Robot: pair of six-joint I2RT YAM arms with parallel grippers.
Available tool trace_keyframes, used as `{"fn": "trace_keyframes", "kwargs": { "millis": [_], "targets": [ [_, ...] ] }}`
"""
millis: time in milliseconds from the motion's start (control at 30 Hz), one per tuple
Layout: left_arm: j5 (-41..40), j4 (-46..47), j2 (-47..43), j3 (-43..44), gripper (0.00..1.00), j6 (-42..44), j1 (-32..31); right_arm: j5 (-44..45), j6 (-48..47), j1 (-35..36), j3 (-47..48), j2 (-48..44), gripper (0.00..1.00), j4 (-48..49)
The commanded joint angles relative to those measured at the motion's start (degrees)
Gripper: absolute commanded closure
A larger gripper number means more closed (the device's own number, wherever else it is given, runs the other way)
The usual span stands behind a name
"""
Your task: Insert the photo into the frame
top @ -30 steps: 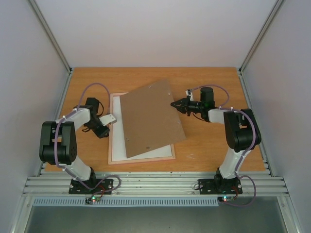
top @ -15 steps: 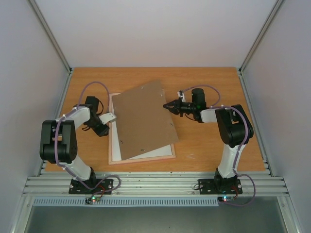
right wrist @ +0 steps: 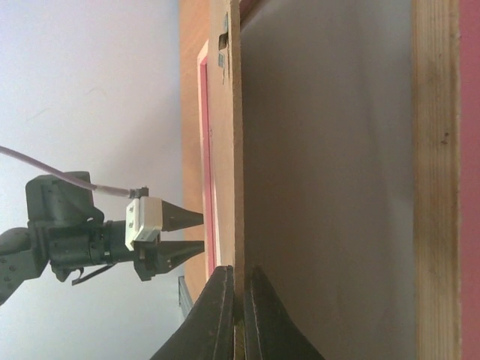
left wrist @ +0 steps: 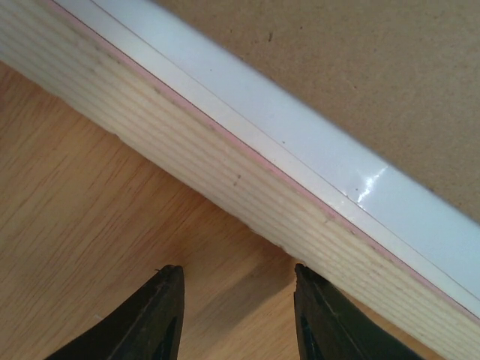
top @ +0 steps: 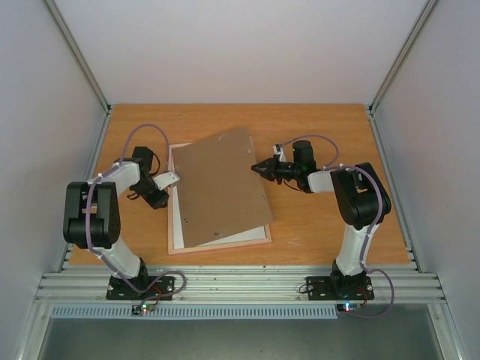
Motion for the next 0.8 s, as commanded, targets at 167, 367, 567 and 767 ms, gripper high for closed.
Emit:
{"fn": "trace_keyframes", "kwargs": {
  "millis": [167,367,567,767],
  "targets": [
    [2.8,-0.87,2.27,2.66,0.61,-2.52,-0.03,6.14,-0.58,3.11,-2.48,-2.99,0.96,-8.03],
    [3.27,-1.07,2.74,2.82,0.63,-3.63,-0.02,6.86,-4.36,4.27,-2.75,-5.84,0.9,-13.28],
    [3.81,-0.61,3.13,2.85,0.63,-4.29,-0.03,10.53,-15.0,8.93,0.55,-7.15,0.85,-23.71],
    [3.84,-0.33,2.25,2.37,0.63,-4.39,-0.03,16.39,-20.38,10.38,3.96,-6.9,0.79,-33.98]
  ]
}}
